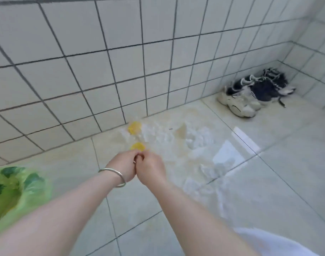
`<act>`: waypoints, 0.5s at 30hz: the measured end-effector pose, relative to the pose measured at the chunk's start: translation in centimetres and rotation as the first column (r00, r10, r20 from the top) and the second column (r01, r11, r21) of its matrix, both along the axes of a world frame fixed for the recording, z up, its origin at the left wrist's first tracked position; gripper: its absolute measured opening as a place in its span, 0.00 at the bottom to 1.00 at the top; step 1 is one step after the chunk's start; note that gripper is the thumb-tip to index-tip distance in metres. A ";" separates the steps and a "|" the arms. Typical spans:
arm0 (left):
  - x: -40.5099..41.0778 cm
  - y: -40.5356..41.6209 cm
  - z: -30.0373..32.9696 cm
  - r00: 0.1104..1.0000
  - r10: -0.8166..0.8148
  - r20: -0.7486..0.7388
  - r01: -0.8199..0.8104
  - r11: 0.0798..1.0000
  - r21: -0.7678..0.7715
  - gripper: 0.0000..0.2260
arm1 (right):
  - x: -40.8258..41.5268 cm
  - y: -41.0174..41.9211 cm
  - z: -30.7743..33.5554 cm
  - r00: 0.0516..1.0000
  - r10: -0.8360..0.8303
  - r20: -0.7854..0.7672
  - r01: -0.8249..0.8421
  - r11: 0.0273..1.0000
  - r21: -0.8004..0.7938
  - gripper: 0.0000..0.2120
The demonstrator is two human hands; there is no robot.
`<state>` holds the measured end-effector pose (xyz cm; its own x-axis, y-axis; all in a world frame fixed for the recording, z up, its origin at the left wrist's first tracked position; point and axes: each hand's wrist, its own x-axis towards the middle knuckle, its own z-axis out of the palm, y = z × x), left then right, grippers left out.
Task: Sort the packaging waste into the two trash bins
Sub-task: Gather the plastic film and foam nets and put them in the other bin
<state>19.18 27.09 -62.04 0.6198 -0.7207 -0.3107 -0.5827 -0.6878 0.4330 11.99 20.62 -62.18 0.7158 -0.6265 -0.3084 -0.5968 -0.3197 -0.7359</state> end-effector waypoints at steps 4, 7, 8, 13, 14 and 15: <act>-3.9 -4.2 -3.3 0.994 -0.098 -0.037 0.101 0.991 0.083 0.07 | -4.8 -3.4 -3.0 0.992 -0.107 -0.067 0.112 0.991 0.075 0.15; -5.6 -6.2 -6.5 0.988 -0.125 -0.088 0.137 0.980 0.142 0.09 | -6.9 -5.0 -6.0 0.979 -0.156 -0.130 0.175 0.974 0.147 0.16; -6.1 -6.7 -7.6 0.986 -0.134 -0.105 0.149 0.977 0.154 0.11 | -7.4 -5.4 -7.2 0.974 -0.167 -0.150 0.192 0.967 0.167 0.16; -7.3 -8.2 -12.9 0.964 -0.155 -0.215 0.210 0.942 0.261 0.17 | -8.7 -6.5 -12.3 0.944 -0.197 -0.265 0.267 0.928 0.259 0.14; -7.4 -8.9 -13.7 0.957 -0.172 -0.232 0.235 0.930 0.282 0.17 | -8.8 -6.8 -13.2 0.934 -0.226 -0.278 0.303 0.912 0.277 0.13; -7.4 -9.7 -14.4 0.951 -0.190 -0.243 0.258 0.921 0.291 0.17 | -8.8 -7.1 -14.2 0.921 -0.265 -0.286 0.346 0.892 0.289 0.13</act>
<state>11.78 17.37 -76.48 0.3509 -0.6761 -0.6478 -0.6587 -0.6700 0.3424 3.17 13.50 -76.35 0.3869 -0.6359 -0.6678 -0.7921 0.1416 -0.5938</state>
